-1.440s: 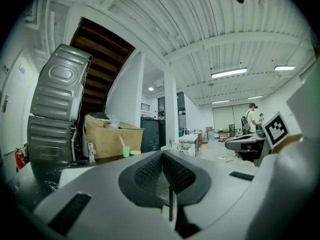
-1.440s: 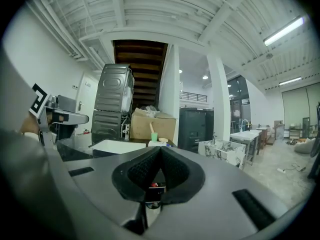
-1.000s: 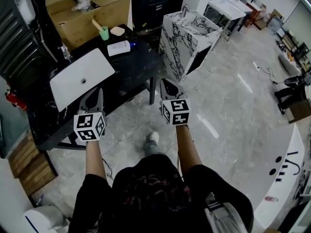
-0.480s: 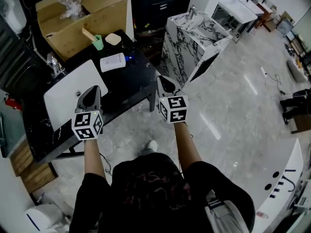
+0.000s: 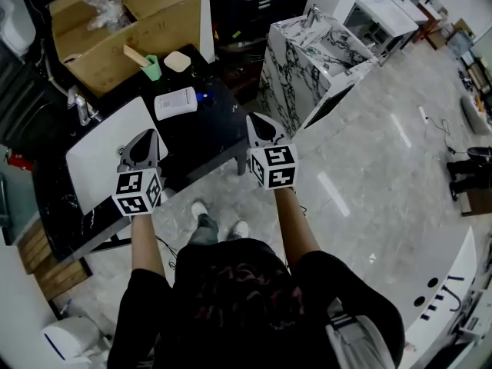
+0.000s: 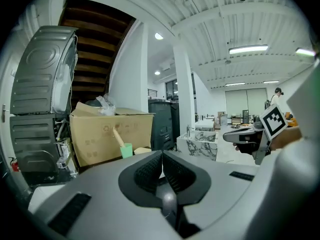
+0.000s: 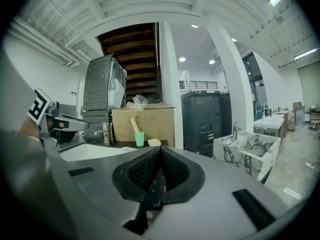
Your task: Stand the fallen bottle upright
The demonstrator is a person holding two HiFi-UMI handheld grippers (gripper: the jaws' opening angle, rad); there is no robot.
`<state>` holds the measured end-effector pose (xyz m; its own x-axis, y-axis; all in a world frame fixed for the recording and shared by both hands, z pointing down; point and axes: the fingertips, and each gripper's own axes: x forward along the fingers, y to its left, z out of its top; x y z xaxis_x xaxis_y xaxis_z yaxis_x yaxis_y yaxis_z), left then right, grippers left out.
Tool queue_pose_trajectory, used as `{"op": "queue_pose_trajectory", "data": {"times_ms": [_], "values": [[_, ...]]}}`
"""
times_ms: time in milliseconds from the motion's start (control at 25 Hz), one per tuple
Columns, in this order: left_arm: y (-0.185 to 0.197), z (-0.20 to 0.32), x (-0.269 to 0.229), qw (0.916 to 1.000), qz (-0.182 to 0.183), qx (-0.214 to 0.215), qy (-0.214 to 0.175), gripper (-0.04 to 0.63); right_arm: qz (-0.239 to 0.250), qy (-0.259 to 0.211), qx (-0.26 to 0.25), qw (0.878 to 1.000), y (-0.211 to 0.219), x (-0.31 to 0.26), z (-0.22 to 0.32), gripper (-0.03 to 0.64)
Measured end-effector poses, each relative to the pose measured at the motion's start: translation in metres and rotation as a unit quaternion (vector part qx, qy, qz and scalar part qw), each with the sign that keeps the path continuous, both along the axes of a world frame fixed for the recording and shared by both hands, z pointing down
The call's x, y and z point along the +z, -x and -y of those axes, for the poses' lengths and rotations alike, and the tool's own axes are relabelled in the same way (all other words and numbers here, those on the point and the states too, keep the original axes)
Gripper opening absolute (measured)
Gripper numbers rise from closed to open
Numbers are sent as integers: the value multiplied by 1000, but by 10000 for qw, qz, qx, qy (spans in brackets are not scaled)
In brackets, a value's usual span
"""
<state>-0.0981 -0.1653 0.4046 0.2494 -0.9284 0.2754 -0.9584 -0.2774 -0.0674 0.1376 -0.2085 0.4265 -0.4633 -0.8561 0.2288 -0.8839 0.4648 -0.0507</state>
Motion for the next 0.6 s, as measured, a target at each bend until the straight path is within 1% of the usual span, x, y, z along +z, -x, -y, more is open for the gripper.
{"op": "queue_pose_trajectory", "data": {"times_ms": [360,600], "values": [[19,70,25,9997,-10,178,184,17,-80,155,115,9998,20,19,61,11],[31,119,48,9987,-65,305,412,18,-232,413,138,9988,40,40,98,11]]}}
